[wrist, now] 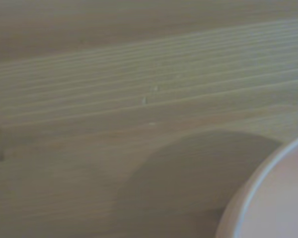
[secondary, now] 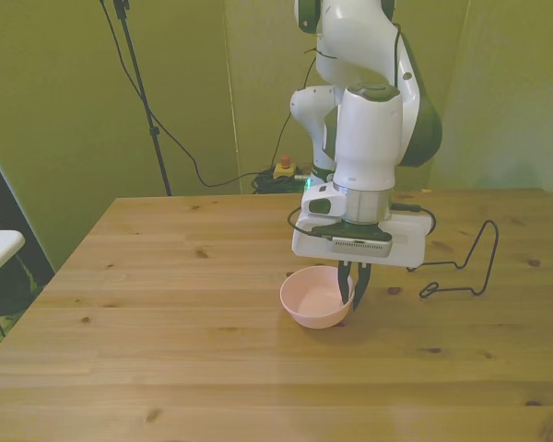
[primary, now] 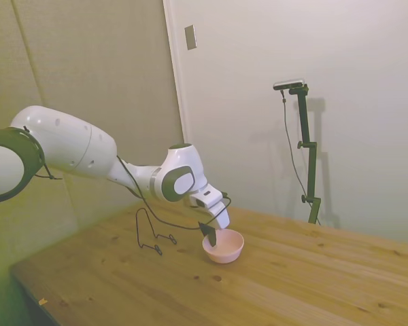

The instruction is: Load the bowl

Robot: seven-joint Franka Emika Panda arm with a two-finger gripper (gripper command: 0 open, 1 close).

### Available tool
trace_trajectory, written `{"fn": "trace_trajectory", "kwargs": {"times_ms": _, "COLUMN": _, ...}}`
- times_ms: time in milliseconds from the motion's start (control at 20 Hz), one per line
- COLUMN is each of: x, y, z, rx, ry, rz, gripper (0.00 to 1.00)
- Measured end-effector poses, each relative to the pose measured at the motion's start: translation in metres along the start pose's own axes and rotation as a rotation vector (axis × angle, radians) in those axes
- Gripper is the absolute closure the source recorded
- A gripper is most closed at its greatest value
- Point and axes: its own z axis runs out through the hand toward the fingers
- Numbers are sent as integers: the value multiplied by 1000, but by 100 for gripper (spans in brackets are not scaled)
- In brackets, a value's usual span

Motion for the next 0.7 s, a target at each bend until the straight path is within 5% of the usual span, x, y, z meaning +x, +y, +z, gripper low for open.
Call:
{"fn": "trace_trajectory", "kwargs": {"times_ms": 250, "x": -20, "y": -2, "z": -27, "rx": 99, "ry": -105, "rz": -47, "gripper": 100}}
{"fn": "trace_trajectory", "kwargs": {"times_ms": 600, "x": -115, "y": 35, "z": -131, "rx": 248, "ry": -258, "rz": -135, "gripper": 100}}
{"fn": "trace_trajectory", "kwargs": {"times_ms": 700, "x": -116, "y": 35, "z": -131, "rx": 274, "ry": -280, "rz": -135, "gripper": 100}}
